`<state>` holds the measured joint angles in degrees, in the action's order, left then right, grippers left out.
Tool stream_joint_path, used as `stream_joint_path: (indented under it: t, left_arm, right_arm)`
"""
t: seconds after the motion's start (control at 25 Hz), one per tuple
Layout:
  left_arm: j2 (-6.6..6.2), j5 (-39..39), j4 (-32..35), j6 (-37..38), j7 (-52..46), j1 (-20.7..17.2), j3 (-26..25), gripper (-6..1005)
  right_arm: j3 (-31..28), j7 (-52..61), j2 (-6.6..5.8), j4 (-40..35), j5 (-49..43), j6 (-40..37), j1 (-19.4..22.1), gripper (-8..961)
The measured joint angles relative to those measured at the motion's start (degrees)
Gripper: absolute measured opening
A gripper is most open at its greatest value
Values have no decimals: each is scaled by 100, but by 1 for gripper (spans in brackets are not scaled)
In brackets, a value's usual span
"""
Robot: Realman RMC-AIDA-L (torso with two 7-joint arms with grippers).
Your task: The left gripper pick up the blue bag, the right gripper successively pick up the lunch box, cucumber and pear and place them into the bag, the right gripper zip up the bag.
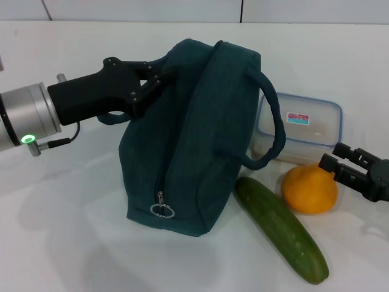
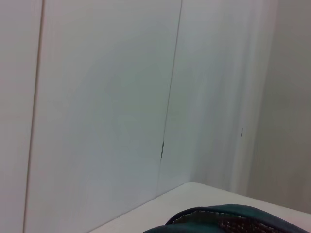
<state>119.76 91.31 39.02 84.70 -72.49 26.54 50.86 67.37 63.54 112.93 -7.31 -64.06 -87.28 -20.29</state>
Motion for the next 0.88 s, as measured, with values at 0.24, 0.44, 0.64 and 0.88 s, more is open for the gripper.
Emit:
stream_joint_path:
  t: [0.24, 0.44, 0.64, 0.88]
  left_arm:
    - [-3, 0, 0, -28, 180, -5, -35, 48]
    - [1, -18, -4, -28, 244, -25, -35, 48]
    - [3, -18, -9, -28, 260, -29, -33, 48]
    - [-7, -64, -6, -23, 262, -25, -41, 48]
  right_arm:
    - [-13, 175, 11, -106, 26, 266, -24, 720]
    - [-23, 310, 2, -161, 39, 344, -56, 720]
    - [-119, 363, -13, -302, 50, 366, -33, 720]
    - [-181, 408, -25, -328, 53, 530, -71, 720]
